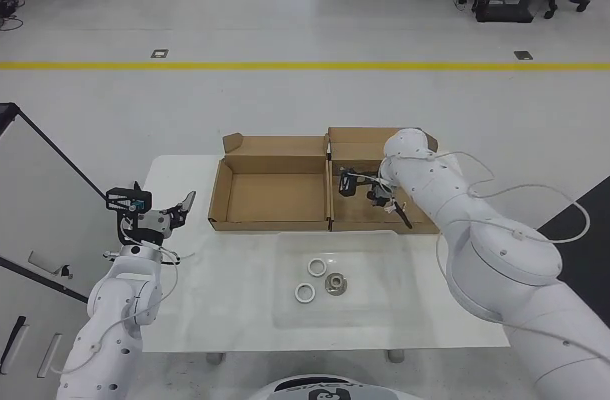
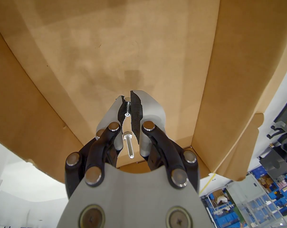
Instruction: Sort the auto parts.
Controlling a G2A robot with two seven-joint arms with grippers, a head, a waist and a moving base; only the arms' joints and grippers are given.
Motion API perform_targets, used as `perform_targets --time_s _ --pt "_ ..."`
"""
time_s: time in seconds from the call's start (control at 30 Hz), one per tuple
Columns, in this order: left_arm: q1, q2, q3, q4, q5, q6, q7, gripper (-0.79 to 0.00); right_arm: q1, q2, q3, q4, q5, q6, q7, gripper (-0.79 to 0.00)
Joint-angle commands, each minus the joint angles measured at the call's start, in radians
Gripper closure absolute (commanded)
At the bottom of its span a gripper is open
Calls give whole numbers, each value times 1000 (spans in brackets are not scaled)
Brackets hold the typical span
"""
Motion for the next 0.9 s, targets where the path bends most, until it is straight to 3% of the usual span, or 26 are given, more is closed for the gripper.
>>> perform_targets --time_s 0.0,0.43,0.57,0.87 --pt "0 0 0 0 0 0 0 -785 -2 -2 3 4 2 1 4 0" --pt "0 0 0 0 0 0 0 -785 -16 -6 7 24 -25 22 -4 0" --pt "0 0 0 0 0 0 0 -785 -16 -6 9 26 -29 22 -4 -108" --pt "0 0 0 0 0 0 0 -785 -12 -4 16 29 -39 29 -17 -154"
